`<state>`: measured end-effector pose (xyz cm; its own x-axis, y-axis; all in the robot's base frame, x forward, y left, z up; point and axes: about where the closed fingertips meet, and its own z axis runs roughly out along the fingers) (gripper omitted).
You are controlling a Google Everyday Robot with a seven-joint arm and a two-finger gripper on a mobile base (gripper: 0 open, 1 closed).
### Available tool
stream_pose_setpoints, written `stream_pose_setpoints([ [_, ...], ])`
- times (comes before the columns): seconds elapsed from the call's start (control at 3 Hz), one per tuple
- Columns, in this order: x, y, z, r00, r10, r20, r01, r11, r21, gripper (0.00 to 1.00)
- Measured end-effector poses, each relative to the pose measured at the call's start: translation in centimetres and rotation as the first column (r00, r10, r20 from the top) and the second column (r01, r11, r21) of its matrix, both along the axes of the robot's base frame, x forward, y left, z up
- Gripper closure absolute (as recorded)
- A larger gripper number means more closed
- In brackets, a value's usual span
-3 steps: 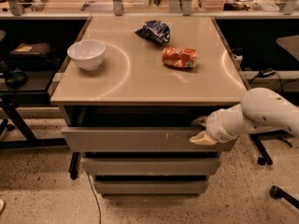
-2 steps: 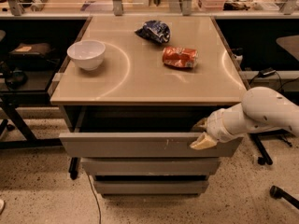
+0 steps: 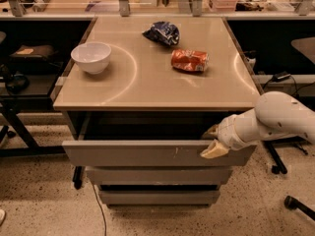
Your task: Open top drawer
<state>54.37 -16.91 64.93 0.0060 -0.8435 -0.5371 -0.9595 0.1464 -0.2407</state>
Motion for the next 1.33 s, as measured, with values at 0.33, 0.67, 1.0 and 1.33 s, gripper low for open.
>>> stream_pose_setpoints([
  [0.33,0.0,0.0,0.0,1.0000,0.000,0.000,0.000,1.000,0.000,0.40],
  [0.67,-3.3,-1.6,0.0,0.9996,0.011,-0.027,-0.011,1.000,0.022,0.15],
  [1.0,-9.3,-4.0,-0.2,0.9963,0.024,-0.082,-0.021,0.999,0.033,0.17],
  [1.33,-13.9,-5.8,-0.1,0.9925,0.042,-0.114,-0.038,0.999,0.036,0.41],
])
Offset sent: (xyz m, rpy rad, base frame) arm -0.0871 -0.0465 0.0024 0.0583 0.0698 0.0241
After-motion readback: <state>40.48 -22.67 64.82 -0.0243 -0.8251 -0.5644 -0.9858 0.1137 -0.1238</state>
